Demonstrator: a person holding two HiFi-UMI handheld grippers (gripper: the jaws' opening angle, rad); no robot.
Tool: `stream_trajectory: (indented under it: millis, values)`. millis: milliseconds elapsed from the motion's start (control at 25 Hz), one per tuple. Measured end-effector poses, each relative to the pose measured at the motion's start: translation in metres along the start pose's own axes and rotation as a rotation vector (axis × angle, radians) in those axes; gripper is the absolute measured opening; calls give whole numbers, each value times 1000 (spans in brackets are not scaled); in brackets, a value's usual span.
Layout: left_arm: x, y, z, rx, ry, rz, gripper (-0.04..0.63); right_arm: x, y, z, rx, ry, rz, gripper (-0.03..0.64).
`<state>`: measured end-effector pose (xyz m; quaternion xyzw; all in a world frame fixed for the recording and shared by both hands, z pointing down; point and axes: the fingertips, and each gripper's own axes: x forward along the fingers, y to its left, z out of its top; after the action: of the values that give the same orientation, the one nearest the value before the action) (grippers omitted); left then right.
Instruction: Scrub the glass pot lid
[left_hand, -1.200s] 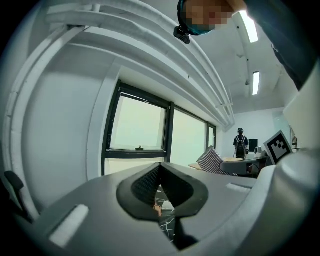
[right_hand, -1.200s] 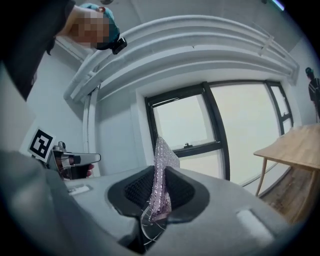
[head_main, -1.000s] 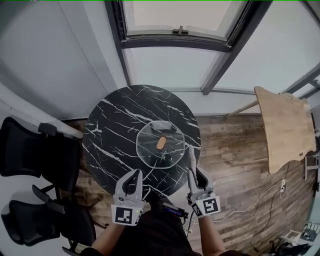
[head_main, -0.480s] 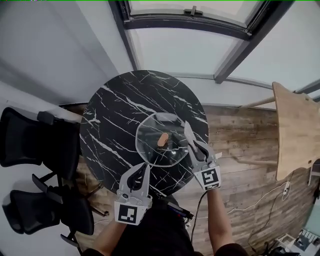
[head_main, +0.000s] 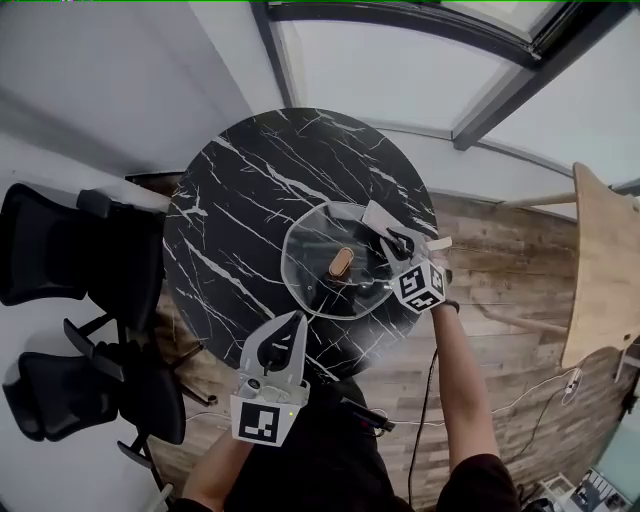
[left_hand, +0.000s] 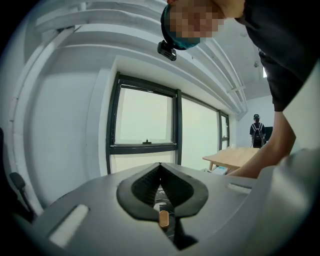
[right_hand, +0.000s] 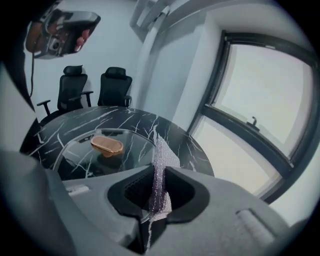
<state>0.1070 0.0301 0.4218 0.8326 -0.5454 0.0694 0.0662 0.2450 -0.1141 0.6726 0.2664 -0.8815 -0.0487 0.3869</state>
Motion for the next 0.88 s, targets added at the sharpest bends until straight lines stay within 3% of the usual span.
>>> stream_trajectory:
  millis: [200, 440, 880]
  values:
    - [-8, 7, -10, -35, 15, 37, 3, 38, 7, -11, -91, 76, 107, 64]
    - [-12, 11, -14, -47, 21, 47, 3, 46, 26, -23, -89, 127, 187, 63]
    - [-19, 21, -15, -56, 37, 33, 3, 22, 43, -36, -19, 171, 189, 63]
